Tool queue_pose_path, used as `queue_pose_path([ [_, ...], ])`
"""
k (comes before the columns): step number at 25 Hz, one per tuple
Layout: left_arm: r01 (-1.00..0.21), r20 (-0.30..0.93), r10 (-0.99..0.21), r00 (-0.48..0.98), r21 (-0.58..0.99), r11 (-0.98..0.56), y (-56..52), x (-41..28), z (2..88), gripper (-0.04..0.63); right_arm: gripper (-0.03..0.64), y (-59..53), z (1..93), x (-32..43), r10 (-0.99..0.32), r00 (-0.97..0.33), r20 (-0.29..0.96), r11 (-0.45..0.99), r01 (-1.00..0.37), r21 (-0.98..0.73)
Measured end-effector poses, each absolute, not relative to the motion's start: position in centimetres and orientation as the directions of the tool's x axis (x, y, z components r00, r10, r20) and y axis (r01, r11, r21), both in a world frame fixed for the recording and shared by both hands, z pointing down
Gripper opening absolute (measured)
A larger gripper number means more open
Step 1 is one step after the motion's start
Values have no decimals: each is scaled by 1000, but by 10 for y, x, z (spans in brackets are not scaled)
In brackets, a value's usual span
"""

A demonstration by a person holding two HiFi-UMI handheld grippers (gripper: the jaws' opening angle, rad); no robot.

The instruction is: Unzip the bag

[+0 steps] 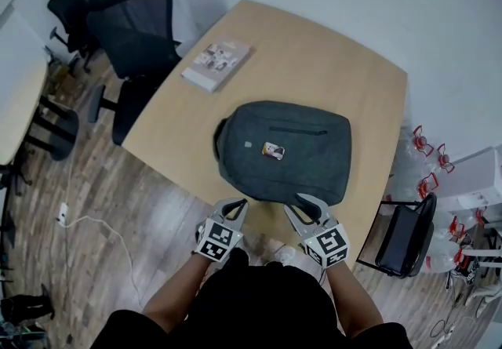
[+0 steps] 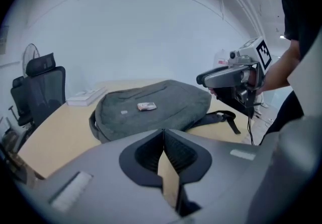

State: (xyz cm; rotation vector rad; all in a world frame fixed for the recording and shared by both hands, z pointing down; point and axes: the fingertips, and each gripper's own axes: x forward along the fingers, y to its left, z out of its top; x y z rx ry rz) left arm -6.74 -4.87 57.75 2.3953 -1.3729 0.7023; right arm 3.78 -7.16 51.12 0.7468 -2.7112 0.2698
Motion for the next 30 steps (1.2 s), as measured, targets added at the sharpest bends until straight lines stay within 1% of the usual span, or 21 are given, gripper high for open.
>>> queue_pose_path([
  [2,-864,467,-757,457,34,-502,-56,-66,549,20,54,-76,479,42,-515,-830,214,824,-548,-145],
  [4,-860,391,-783,484,47,-508,-65,-63,519,20,12,-83,452,48,-576,-806,136,794,-591,-142],
  [7,-862,295,-817,495,53,-504,-76,-59,475,20,2,-91,419,53,-630,-774,67,766,-633,-112],
  [10,-849,196,-826,529,134,-512,-87,-50,435,20,2,-93,391,53,-638,-770,9,767,-637,-84],
  [13,-838,121,-831,543,128,-530,-95,-39,405,20,2,-91,374,50,-638,-770,-18,770,-638,-24],
  [18,-854,82,-851,519,75,-514,-99,-37,389,20,2,-93,369,52,-670,-743,-18,741,-669,53],
  [30,-870,104,-863,494,52,-491,-95,-37,402,20,2,-100,378,64,-699,-715,2,714,-698,57],
])
